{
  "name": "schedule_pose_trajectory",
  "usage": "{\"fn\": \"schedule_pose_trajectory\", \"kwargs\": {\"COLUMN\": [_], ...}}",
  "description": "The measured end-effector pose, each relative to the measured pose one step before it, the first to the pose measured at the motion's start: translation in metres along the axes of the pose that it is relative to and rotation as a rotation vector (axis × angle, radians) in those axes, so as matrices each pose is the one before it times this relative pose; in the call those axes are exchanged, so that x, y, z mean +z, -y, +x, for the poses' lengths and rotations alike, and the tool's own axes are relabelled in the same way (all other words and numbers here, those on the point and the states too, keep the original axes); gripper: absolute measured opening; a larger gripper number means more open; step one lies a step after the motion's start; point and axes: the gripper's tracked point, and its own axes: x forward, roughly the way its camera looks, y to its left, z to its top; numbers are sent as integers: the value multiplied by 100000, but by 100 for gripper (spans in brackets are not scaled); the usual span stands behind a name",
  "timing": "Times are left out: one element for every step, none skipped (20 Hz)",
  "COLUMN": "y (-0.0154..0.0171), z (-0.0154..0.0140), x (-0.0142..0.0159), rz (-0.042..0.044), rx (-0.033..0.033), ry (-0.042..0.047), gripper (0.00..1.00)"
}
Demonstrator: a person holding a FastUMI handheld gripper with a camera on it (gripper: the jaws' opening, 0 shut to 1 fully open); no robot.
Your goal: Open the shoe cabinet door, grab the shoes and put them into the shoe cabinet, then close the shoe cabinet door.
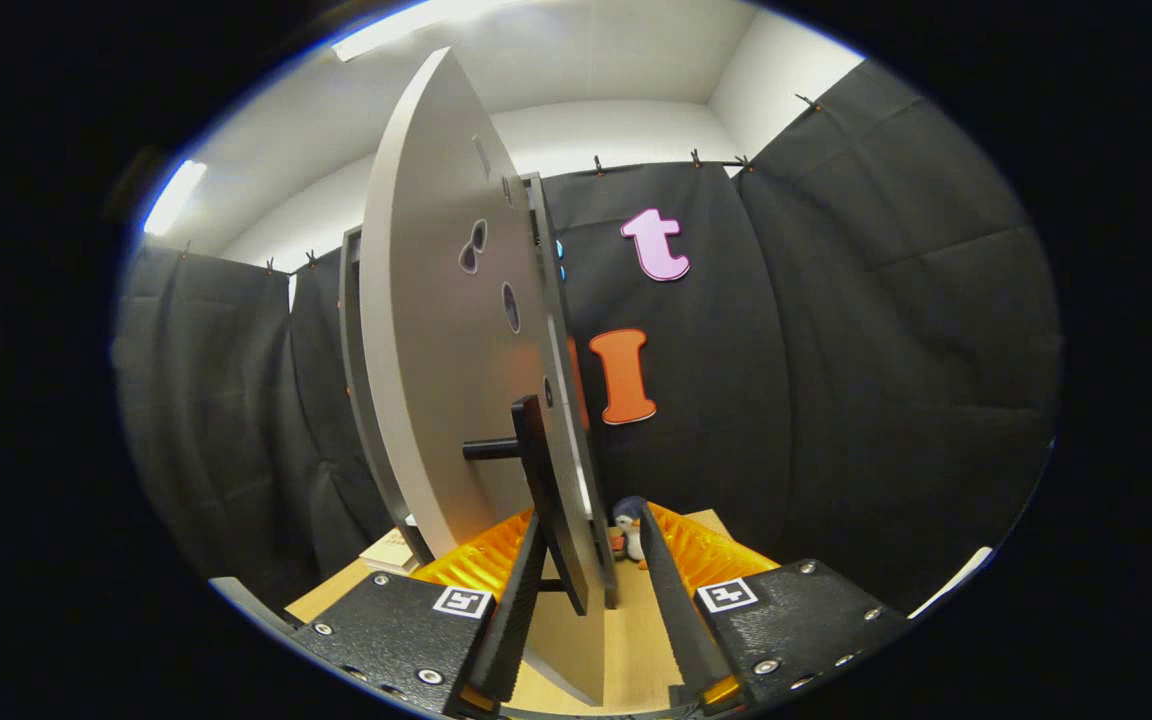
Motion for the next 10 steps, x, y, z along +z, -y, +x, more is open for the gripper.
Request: {"fn": "schedule_pose_trajectory", "kwargs": {"y": [-249,-191,-62,-156,-247,-242,-253,-253,-346,-387], "z": [180,10,50,191,174,46,32,-96,149,148], "x": [-107,-28,-4,1,-124,-104,-184,8,131,-7], "rz": [486,640,-32,209,305,260,268,-348,-581,-799], "rx": [2145,1865,1570,1162,1501,1506,1083,811,209,344], "ry": [48,201,262,256,-4,-1,-510,170,509,-306], "gripper": [61,60,60,60,61,61,61,61,61,61]}}
